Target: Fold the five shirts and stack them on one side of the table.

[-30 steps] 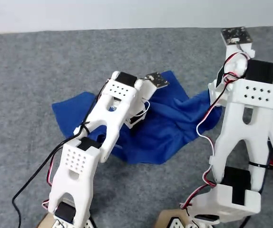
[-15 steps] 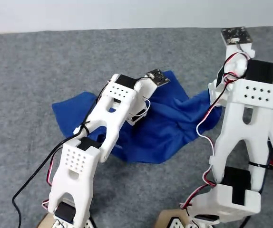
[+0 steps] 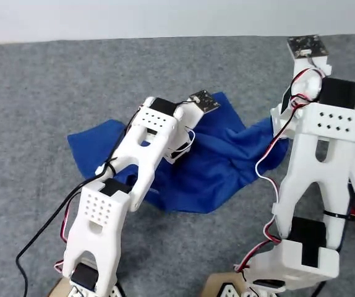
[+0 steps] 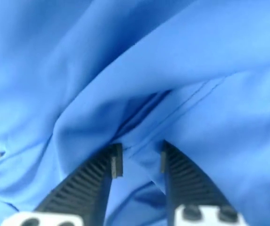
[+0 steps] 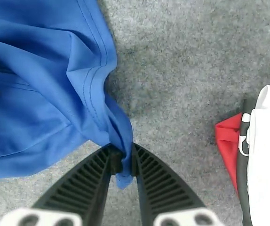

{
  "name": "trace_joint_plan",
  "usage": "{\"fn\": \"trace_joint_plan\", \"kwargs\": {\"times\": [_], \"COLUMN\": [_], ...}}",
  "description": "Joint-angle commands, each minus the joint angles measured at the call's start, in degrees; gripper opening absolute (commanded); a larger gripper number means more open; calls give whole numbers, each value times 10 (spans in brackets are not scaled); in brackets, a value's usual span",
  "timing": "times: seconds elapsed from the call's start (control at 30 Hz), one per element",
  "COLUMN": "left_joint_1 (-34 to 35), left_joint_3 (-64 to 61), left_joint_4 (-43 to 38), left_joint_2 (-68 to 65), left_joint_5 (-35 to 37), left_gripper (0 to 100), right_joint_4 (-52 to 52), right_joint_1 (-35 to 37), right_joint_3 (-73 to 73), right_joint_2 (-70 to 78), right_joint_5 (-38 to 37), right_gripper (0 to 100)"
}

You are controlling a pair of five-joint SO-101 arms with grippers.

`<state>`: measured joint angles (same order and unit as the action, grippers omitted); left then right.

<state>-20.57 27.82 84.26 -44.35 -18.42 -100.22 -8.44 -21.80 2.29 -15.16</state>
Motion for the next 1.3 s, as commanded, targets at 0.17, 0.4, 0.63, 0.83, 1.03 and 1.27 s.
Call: {"fn": "trace_joint_plan", "kwargs": {"times": [0.17,0.4,0.63,0.83,1.03,1.27], "left_joint_1": [-14,-14,0,33,76,100], "left_joint_3": [78,174,271,272,273,272], "left_joint_4": [70,138,163,162,159,120], "left_joint_2": [-20,-20,42,190,353,508], "left_joint_5": [-3,-3,26,104,124,122], "left_gripper": [3,2,2,2,2,2], "right_joint_4": [-19,-19,-20,-18,-18,-18], "right_joint_1": [6,6,5,6,1,-13], "right_joint_3": [-4,-4,-5,-8,-39,-47], "right_joint_2": [-32,-32,-37,-73,-160,-265], "right_joint_5": [5,5,5,4,5,5], "right_gripper": [9,9,9,9,9,9]}}
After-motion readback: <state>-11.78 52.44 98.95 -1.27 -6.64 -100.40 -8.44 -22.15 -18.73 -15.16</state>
